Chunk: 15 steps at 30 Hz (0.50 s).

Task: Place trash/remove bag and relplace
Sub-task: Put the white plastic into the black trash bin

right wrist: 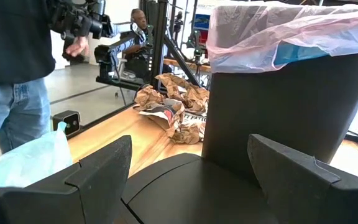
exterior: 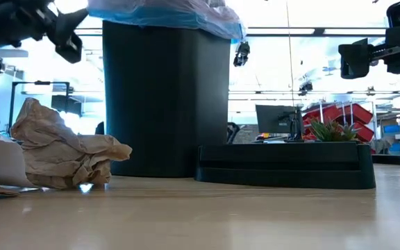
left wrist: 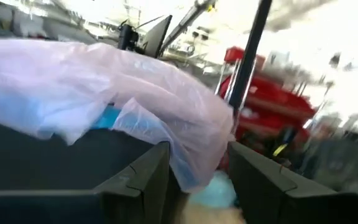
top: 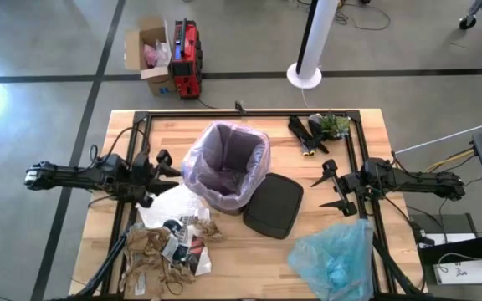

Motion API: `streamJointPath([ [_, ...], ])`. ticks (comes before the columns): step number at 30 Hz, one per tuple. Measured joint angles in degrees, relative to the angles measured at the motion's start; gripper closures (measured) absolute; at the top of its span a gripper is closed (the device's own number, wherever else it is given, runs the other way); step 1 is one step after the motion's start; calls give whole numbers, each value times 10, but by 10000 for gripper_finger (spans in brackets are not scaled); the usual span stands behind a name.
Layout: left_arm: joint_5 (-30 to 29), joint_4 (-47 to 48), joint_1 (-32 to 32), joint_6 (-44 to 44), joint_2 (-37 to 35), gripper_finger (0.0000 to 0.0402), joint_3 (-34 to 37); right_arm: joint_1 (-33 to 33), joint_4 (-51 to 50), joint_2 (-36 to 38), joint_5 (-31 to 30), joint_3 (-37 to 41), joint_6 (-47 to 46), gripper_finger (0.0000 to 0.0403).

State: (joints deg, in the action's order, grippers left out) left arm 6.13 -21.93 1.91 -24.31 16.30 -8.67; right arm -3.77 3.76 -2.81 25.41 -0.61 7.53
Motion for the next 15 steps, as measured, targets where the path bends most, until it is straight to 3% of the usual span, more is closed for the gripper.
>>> streamJointPath([
  [8, -35, -2, 0, -340, 22, 253, -66, 0, 0, 0, 0, 0, 0, 94],
  [15, -169, -15, 0, -284, 63, 253, -123, 0, 0, 0, 0, 0, 0, 94],
])
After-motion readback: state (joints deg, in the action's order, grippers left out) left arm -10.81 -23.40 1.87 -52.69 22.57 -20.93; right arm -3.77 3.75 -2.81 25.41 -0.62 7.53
